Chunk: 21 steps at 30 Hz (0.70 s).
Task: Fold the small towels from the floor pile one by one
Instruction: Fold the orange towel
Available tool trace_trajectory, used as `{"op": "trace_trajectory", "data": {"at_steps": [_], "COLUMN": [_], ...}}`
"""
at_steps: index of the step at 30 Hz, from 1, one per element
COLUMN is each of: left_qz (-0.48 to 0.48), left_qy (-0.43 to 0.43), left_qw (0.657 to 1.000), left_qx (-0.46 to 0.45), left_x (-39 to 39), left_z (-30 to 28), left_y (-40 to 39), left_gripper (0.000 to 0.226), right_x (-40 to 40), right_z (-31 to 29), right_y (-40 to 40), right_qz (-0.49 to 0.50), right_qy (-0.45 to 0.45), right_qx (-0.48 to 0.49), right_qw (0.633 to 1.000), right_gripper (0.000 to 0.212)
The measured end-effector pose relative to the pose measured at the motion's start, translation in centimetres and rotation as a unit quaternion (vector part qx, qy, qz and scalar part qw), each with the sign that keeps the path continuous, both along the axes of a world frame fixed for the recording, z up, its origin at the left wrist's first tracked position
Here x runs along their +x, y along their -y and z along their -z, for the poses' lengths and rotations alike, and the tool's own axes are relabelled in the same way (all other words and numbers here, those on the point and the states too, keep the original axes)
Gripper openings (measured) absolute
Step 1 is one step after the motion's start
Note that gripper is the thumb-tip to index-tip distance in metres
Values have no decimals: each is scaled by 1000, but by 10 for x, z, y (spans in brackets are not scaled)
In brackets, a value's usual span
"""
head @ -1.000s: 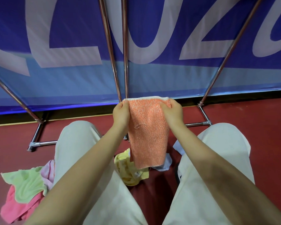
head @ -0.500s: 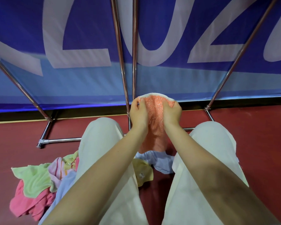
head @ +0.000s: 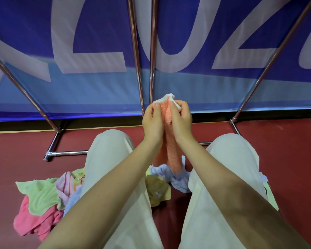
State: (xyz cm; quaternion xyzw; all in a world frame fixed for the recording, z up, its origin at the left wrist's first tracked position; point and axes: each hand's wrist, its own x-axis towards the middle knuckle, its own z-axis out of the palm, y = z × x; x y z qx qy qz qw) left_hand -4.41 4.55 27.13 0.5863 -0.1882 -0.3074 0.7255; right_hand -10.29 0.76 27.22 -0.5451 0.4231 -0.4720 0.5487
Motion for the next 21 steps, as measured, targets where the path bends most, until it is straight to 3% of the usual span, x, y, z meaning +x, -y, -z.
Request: {"op": "trace_trajectory", "data": {"at_steps": [6,8,11,17,21], "left_qz": [36,47,69,123,126], "left_qy": [-7,3,-37,-39,-35], "left_qw": [999,999,997,991,991], "left_qx": [-3,3,-16,-29,-3], "left_x": [8,5,7,13,16], "left_z": [2,1,-2,-5,1], "left_y": [-2,-4,-6,-12,-11], "left_gripper": [33,32,36,32,38], "right_x": [-4,-7,-7,-17,-22], "right_z": [-1,-2,-4,2,4], "right_y": [-5,-5,-2,4,9], "right_qz": [-31,-30,-52,-48,1], "right_qy": [-54,-34,33,-105,-118], "right_qx": [-93,-76,-20,-181,-217], "right_qw": [994,996,998,977,969], "right_gripper": [13,9,19,24,18]}}
